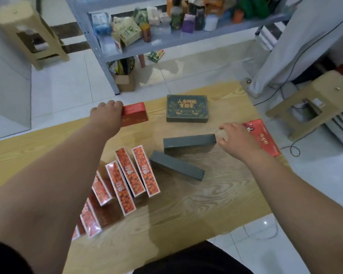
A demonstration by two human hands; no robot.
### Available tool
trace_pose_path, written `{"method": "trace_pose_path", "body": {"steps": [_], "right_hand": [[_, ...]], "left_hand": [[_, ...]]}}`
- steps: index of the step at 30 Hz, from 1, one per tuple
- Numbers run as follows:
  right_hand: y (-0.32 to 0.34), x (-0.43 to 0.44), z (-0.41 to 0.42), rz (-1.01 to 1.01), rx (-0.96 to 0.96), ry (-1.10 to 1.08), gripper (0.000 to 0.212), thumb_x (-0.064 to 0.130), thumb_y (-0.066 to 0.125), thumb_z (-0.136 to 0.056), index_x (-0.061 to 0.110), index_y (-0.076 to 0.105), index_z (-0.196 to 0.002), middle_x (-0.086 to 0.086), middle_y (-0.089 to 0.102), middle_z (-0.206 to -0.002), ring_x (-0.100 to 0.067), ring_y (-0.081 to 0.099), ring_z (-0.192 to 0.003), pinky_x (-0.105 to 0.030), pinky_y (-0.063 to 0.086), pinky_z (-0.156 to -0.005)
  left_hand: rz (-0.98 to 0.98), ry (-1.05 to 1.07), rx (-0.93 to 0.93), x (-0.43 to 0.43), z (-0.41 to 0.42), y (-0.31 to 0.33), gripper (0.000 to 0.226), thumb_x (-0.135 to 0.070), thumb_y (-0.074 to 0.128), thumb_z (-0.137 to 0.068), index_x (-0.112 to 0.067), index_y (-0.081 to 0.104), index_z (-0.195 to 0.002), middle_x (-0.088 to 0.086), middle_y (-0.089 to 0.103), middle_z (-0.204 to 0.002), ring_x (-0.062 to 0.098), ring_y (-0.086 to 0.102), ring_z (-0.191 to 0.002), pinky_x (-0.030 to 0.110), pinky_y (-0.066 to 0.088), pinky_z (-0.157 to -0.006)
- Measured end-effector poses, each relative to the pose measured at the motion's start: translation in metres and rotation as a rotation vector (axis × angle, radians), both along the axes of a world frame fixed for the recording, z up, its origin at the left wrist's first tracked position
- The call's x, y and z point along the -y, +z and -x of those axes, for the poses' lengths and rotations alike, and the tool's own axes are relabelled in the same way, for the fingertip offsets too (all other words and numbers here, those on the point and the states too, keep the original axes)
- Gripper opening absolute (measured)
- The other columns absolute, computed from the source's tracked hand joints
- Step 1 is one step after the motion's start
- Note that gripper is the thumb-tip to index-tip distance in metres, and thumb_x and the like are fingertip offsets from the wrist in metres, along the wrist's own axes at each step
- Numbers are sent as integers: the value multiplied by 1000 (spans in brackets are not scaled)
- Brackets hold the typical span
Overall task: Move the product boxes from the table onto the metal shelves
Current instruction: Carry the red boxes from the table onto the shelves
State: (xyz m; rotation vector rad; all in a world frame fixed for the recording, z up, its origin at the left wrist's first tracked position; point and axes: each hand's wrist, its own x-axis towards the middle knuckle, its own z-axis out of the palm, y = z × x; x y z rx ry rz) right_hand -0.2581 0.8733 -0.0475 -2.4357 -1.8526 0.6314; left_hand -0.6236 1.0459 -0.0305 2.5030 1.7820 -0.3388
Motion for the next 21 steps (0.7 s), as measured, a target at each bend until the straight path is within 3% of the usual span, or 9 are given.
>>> {"method": "trace_pose_path", "body": {"steps": [6,10,13,17,21], "right_hand": [[-10,36,-34,64,-23,-172,57,40,53,-84,14,56,-134,-16,56,-132,-34,50,-124,-45,45,-103],[-22,51,-75,79,-9,-243,59,42,61,-82,9,55,-130,-19,56,-126,-39,52,-122,-46,46,-100],[-38,59,-117,59,-33,-377,77,46,71,-79,10,43,-142,-22,46,-136,-42,43,-129,-48,44,-104],[-65,60,-167,159,-80,-431,119,54,86,-70,14,16,-157,-20,25,-156,-38,25,-145,-52,32,-114],[-90,58,-193,270,-126,-348,129,70,87,-48,13,32,-149,-16,47,-139,-36,44,-133,-49,44,-106]], "left_hand": [[-36,-196,154,17,-117,21,31,-30,55,-96,-16,50,-124,12,57,-119,36,54,-111,51,46,-92],[-94,-289,174,44,-176,42,39,-37,55,-96,-20,50,-130,11,57,-124,36,52,-114,49,44,-93],[-98,-339,223,75,-220,55,47,-39,53,-97,-22,45,-141,9,55,-129,33,50,-117,47,44,-97],[-56,-329,230,126,-268,56,59,-41,54,-97,-24,36,-151,5,50,-141,29,44,-129,45,42,-104],[29,-221,303,189,-305,33,53,-40,57,-95,-20,42,-142,5,56,-130,28,51,-121,41,44,-98]]}}
